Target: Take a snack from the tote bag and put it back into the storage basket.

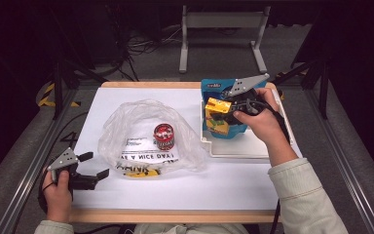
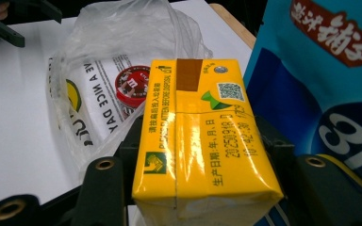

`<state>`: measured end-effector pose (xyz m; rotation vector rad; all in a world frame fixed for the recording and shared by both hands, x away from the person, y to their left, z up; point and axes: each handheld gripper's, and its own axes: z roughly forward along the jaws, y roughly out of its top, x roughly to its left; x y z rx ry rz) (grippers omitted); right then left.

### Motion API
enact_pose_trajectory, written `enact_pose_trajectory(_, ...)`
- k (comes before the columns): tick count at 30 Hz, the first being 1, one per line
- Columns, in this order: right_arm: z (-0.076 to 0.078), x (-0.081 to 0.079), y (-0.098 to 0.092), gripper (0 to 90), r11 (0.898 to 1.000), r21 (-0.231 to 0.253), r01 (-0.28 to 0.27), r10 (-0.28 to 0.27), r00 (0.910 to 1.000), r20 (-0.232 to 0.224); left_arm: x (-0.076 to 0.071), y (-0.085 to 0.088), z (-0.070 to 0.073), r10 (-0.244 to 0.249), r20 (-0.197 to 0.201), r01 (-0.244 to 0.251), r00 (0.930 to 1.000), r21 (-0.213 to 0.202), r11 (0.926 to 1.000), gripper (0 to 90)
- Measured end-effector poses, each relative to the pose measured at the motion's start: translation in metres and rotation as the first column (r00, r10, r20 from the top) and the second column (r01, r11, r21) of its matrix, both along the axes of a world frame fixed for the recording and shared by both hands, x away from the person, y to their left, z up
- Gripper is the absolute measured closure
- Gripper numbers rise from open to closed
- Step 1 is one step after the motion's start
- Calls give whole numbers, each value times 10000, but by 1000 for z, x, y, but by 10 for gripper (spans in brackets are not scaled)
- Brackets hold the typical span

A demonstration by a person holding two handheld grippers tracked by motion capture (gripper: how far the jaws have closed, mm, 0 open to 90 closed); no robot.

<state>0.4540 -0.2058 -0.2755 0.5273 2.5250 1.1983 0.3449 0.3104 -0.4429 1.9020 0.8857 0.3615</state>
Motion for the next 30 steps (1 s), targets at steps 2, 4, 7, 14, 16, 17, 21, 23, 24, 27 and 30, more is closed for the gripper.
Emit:
enact_pose_trajectory(2,-3,0,-2,503,10000,-57,63,-63,10000,-11,0,0,0,-4,-2,4,10000,9,10000,28)
enact_pose_trajectory(4,-6,1,-4,503,9999,-61,99,-99,9999,-48,0,0,0,4,-7,-4,10000,-3,10000,27)
enact_pose_trajectory(7,-11,2,-6,503,9998,-81,158,-159,9997,-161,0,0,0,17,5,-17,10000,-10,10000,27)
enact_pose_trajectory(14,-23,3,-11,502,9998,-100,194,-198,9992,-348,0,-1,-1,-13,-37,13,10000,-4,10000,27)
enact_pose_trajectory(16,-26,3,-12,502,9997,-128,223,-228,9989,-415,0,-1,-1,-11,-36,11,10000,-16,10000,27)
enact_pose_trajectory(17,-26,3,-12,502,9997,-128,223,-228,9989,-415,0,-1,-1,-10,-34,10,10000,-19,10000,27)
enact_pose_trajectory(21,-34,4,-14,503,9994,-169,290,-300,9978,-589,0,-1,0,-15,-34,15,10000,-32,10000,27)
enact_pose_trajectory(23,-37,5,-15,502,9995,-126,306,-314,9972,-675,0,-1,-1,4,-33,-5,10000,-30,10000,27)
enact_pose_trajectory(24,-40,5,-16,502,9994,-134,308,-316,9970,-713,1,-1,-1,4,-31,-4,10000,-22,10000,27)
enact_pose_trajectory(27,-44,5,-16,502,9993,-159,332,-344,9962,-797,1,-1,-1,-17,-46,17,10000,-7,10000,28)
enact_pose_trajectory(30,-49,6,-17,502,9992,-183,361,-376,9954,-879,1,-1,-1,-7,-34,7,10000,-26,10000,27)
